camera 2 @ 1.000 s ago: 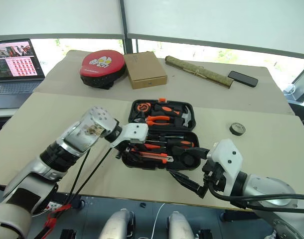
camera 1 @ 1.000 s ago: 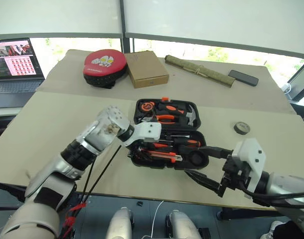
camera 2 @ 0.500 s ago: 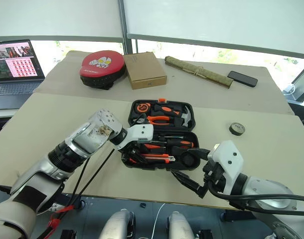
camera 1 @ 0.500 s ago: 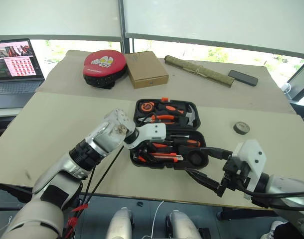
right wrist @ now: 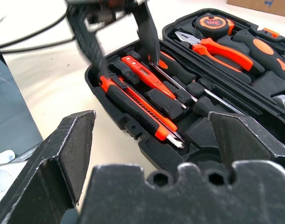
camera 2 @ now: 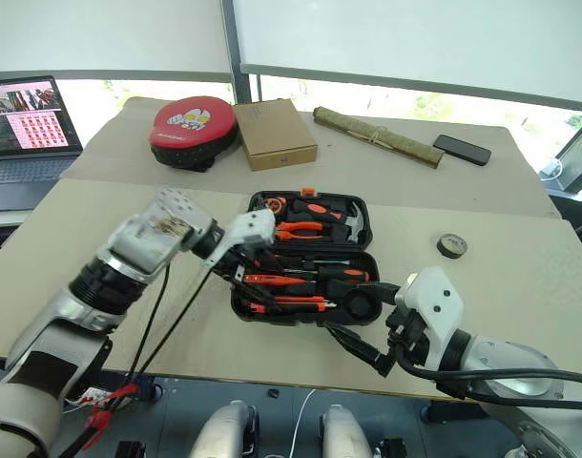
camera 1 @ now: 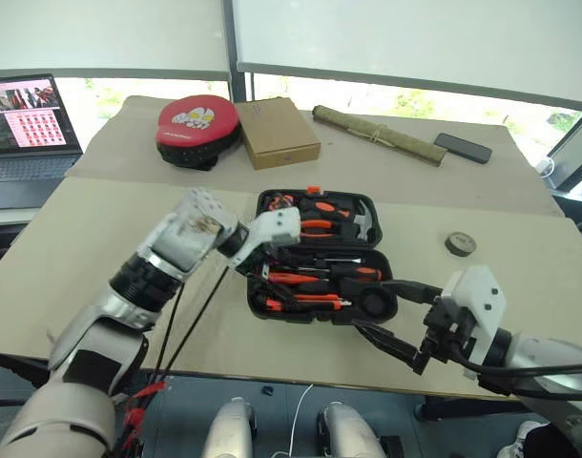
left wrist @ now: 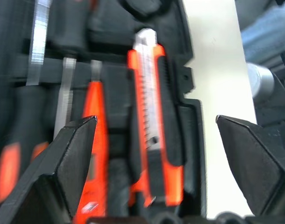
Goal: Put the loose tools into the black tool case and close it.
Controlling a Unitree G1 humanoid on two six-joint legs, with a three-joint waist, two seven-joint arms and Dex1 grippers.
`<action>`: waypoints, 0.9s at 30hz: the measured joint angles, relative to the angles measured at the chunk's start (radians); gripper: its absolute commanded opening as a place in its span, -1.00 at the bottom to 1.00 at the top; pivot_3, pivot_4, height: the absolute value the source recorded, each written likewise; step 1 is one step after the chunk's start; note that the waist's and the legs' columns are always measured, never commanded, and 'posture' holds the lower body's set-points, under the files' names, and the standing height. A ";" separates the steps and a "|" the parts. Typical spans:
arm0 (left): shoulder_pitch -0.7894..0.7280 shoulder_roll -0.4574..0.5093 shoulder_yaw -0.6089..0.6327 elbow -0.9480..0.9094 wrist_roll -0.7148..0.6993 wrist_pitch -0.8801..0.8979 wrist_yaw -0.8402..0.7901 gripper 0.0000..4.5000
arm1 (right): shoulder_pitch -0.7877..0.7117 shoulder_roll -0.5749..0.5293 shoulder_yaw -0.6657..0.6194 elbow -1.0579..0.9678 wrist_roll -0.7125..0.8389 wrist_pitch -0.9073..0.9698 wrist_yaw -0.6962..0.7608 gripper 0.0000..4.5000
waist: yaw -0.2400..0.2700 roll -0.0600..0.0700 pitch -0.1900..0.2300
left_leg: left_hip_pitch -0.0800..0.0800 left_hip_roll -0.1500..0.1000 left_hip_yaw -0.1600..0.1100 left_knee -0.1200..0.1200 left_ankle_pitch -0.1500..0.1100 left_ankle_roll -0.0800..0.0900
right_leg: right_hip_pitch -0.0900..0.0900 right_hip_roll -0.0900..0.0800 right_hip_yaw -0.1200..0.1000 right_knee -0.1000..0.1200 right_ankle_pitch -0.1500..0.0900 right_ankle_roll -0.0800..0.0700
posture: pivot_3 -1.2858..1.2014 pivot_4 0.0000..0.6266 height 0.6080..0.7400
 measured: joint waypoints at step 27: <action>0.095 -0.030 -0.108 0.056 0.154 -0.406 0.024 -0.97 | -0.016 -0.030 -0.012 0.019 0.001 0.000 0.022 1.00 | 0.002 0.001 -0.001 | 0.003 0.000 0.000 0.000 0.000 0.000 | 0.004 0.000 0.000 0.000 0.000 0.000 | 0.03 -0.52 1.00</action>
